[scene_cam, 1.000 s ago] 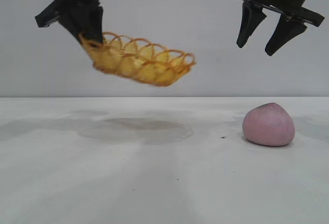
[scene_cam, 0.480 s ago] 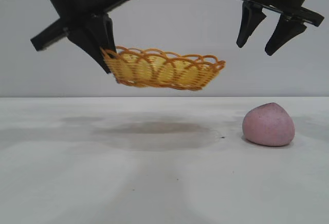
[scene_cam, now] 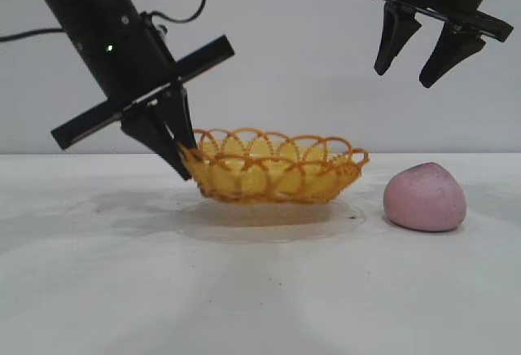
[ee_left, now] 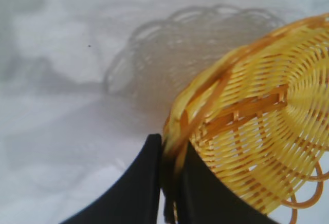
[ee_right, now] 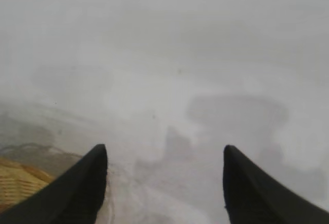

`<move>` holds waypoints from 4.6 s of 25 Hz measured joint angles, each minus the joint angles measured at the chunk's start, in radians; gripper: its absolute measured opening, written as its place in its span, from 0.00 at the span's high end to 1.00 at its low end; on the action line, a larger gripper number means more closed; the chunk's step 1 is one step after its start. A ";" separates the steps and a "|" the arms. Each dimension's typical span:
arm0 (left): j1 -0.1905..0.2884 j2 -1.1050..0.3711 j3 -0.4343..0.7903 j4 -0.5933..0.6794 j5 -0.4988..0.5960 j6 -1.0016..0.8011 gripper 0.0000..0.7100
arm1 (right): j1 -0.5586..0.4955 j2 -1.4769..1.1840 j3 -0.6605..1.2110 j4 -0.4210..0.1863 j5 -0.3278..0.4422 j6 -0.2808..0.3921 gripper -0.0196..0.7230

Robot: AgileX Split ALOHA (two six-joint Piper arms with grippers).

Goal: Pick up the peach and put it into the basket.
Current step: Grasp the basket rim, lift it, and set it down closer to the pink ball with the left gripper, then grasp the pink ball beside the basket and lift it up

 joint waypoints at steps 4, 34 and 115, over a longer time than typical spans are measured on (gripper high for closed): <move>0.000 0.021 0.000 -0.002 -0.002 0.013 1.00 | 0.000 0.000 0.000 0.000 0.000 0.000 0.36; 0.012 -0.083 -0.265 0.513 0.312 0.020 0.37 | 0.000 0.000 0.000 0.004 0.006 0.000 0.36; 0.339 -2.045 0.757 0.697 0.502 -0.054 0.37 | 0.000 0.002 -0.002 -0.013 0.018 -0.002 0.36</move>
